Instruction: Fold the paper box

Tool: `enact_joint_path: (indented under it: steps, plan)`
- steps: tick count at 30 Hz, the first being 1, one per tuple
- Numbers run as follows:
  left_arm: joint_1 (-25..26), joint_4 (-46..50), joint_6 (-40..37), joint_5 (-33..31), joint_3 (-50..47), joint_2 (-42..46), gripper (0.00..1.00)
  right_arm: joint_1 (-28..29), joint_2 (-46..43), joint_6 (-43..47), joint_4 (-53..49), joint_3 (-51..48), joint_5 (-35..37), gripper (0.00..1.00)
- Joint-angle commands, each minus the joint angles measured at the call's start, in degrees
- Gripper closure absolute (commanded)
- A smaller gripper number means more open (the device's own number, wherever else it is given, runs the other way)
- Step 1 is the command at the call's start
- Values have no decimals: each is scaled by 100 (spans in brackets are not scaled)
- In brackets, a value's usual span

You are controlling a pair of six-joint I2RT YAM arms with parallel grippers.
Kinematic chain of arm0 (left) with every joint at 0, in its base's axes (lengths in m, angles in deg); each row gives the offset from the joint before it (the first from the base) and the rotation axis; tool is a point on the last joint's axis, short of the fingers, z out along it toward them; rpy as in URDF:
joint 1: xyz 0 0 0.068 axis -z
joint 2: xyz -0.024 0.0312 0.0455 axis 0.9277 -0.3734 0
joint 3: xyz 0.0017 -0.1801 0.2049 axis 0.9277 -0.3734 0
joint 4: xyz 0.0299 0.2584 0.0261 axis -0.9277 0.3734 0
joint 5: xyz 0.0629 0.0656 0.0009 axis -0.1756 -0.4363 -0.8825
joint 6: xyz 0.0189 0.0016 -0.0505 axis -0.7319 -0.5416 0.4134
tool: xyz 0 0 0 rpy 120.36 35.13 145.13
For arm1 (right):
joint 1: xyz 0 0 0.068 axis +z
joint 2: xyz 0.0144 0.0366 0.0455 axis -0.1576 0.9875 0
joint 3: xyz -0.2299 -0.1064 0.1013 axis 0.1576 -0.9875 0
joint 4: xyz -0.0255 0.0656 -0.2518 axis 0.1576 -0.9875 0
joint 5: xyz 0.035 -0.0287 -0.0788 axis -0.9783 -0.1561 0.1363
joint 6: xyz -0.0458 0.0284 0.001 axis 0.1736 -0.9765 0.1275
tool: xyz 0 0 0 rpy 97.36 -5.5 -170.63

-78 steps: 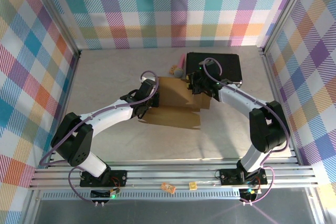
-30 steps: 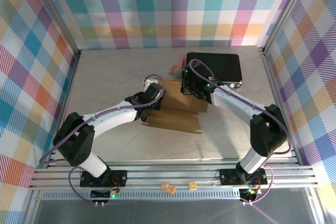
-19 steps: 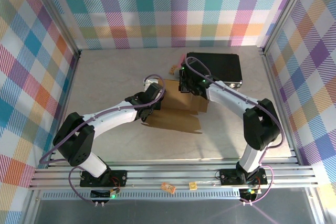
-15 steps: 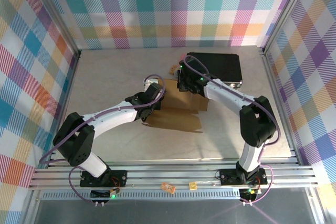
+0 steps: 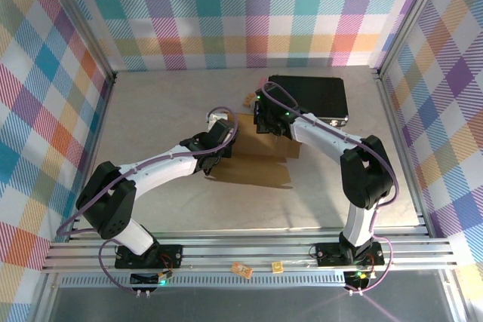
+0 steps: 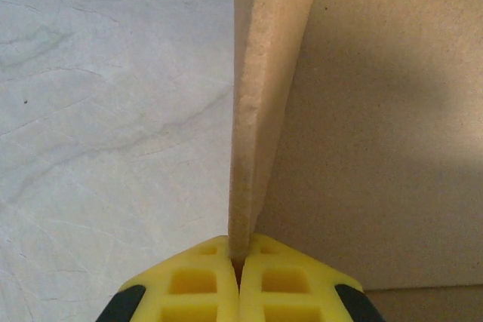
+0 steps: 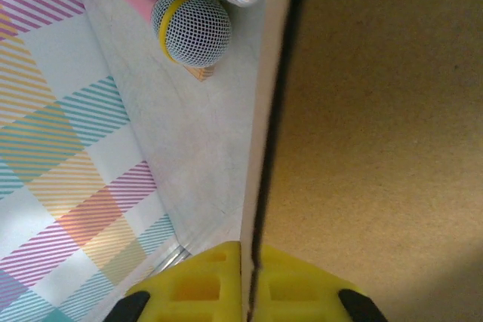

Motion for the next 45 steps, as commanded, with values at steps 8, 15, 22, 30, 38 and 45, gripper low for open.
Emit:
enact_joint_path:
  steps: [8,15,22,30,38,45]
  plan:
    - [8,-169,69,194,230,-291,100,11,-1,-1507,-1157,215,-183,100]
    - [-27,-209,202,408,135,-396,96,13,-27,-1374,-1169,73,-192,100]
    - [-45,-305,194,465,85,-508,92,11,-10,-1279,-1152,123,-218,100]
    - [-88,-654,254,552,-118,-727,87,11,-60,-1119,-1134,43,-254,100]
    - [-244,-904,234,631,-213,-852,80,11,-129,-1036,-1145,-71,-228,100]
    - [-470,-978,115,742,-145,-979,81,11,-115,-1037,-1067,-87,-214,100]
